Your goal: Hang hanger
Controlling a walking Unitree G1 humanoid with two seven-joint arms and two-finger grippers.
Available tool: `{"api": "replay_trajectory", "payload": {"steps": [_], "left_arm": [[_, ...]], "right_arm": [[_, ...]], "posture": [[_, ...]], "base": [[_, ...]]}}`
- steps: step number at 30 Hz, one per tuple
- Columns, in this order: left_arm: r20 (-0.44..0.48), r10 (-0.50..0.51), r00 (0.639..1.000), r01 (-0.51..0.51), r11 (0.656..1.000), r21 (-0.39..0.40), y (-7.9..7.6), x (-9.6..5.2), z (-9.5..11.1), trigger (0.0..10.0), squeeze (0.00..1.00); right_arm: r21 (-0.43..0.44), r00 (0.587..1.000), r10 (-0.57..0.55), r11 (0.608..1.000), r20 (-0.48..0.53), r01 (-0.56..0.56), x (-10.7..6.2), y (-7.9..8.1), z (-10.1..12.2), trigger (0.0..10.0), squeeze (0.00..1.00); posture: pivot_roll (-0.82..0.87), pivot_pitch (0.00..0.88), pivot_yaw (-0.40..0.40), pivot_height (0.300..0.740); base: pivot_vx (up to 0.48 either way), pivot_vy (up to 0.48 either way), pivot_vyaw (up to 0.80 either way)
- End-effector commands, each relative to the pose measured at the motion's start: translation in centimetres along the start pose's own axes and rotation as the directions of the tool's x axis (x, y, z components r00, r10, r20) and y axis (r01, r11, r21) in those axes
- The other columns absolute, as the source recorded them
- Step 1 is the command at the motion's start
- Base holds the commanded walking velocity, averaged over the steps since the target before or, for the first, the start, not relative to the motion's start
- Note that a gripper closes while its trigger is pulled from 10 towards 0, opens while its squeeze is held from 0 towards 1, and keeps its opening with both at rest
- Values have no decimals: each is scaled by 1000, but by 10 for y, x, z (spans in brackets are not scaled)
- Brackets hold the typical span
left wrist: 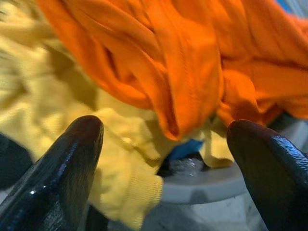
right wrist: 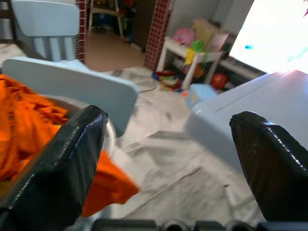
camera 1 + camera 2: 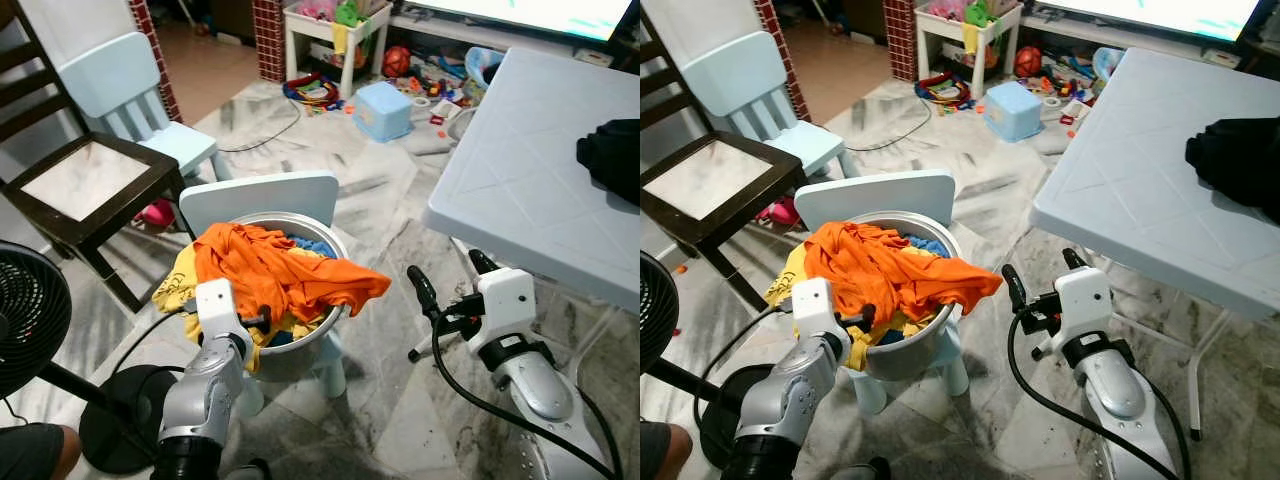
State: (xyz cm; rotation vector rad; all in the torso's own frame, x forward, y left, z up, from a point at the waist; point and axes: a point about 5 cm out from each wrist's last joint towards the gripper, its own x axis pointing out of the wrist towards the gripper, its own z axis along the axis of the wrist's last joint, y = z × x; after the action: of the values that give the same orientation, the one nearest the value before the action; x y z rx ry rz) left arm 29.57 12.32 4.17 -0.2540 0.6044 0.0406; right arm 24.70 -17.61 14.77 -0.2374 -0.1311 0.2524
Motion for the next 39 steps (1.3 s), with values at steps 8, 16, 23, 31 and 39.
{"api": "replay_trajectory", "payload": {"steps": [8,16,23,31,39], "left_arm": [[4,-24,1000,24,1000,15,-10,13,-1,10000,0],[-7,10,1000,-10,1000,27,1,19,-6,10000,0],[14,2,1000,-3,1000,26,-1,24,-1,10000,0],[98,8,995,-12,999,38,0,30,16,10000,0],[173,-19,985,11,999,48,-8,33,29,0,0]], "right_arm": [[-1,990,139,990,-34,-139,-37,-3,26,10000,0],[127,910,365,930,-197,-345,-81,4,17,10000,0],[120,885,416,909,-207,-399,-82,12,20,10000,0],[108,885,412,911,-217,-398,-79,7,22,10000,0],[78,886,416,909,-203,-409,-73,11,23,10000,0]], "posture": [[-237,222,-90,740],[-278,253,-104,740],[-288,259,-121,740],[-297,255,-115,740],[-297,242,-103,740]], "base": [[0,0,0],[0,0,0],[0,0,0],[0,0,0],[0,0,0]]}}
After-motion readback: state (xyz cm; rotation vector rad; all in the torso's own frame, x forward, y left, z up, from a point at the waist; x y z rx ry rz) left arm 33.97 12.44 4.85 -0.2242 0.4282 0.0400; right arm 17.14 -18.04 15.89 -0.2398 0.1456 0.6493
